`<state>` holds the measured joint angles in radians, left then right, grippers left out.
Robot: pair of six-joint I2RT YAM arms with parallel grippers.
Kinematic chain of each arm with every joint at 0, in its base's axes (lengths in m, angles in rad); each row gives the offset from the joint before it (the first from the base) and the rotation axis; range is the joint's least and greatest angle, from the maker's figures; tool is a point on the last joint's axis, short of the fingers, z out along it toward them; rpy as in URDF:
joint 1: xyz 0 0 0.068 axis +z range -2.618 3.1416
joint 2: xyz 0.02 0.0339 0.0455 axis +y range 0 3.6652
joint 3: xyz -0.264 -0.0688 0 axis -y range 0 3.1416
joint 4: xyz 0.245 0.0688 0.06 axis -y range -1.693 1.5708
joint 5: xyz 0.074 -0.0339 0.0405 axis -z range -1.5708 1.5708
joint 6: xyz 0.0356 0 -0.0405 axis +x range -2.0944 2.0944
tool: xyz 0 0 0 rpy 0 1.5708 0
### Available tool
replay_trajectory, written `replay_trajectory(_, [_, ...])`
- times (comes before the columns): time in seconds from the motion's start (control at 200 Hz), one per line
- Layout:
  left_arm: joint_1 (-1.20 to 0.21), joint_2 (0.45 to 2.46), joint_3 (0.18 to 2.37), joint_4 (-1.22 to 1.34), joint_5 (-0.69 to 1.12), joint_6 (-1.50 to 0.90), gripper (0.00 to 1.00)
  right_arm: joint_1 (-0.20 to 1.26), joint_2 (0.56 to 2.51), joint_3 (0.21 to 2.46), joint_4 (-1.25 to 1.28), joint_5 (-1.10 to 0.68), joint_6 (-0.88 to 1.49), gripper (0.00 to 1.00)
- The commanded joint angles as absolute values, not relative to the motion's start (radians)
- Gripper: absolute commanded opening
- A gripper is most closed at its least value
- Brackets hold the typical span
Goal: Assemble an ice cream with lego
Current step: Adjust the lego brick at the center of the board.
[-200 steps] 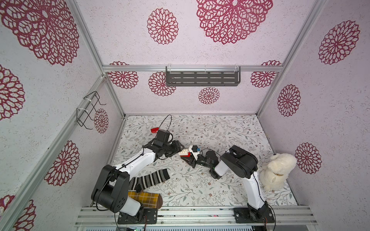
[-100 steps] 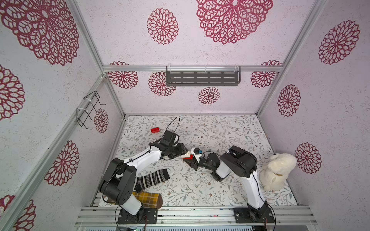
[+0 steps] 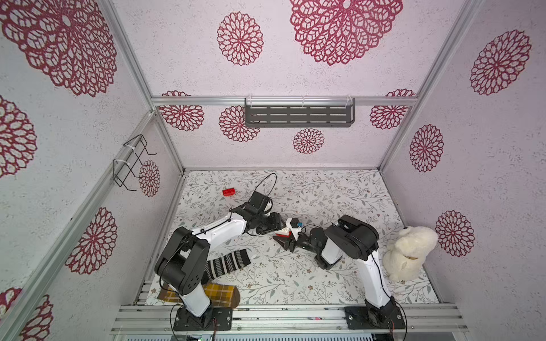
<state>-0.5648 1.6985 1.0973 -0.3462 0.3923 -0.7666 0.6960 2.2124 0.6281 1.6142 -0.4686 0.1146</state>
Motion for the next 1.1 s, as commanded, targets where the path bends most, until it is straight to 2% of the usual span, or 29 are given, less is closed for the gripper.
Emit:
replay_trajectory(0.0, [-0.603,1.725,1.126,-0.391,0.428,-0.744,0.57,0.694,2.183,0.608,1.712,-0.464,0.129,0.69])
replay_trajectory(0.15, [-0.615,1.736,1.155,-0.422,0.400,-0.730,0.57,0.691,2.157,0.569,1.750,-0.459,0.135,0.77])
replay_trajectory(0.425, [-0.644,1.747,1.199,-0.486,0.334,-0.703,0.57,0.674,2.066,0.473,1.790,-0.431,0.163,0.84])
replay_trajectory(0.665, [-0.679,1.754,1.253,-0.542,0.285,-0.683,0.56,0.652,2.006,0.399,1.841,-0.424,0.194,0.84])
replay_trajectory(1.096, [-0.727,1.821,1.342,-0.623,0.230,-0.647,0.56,0.658,1.806,0.281,1.726,-0.430,0.257,0.86])
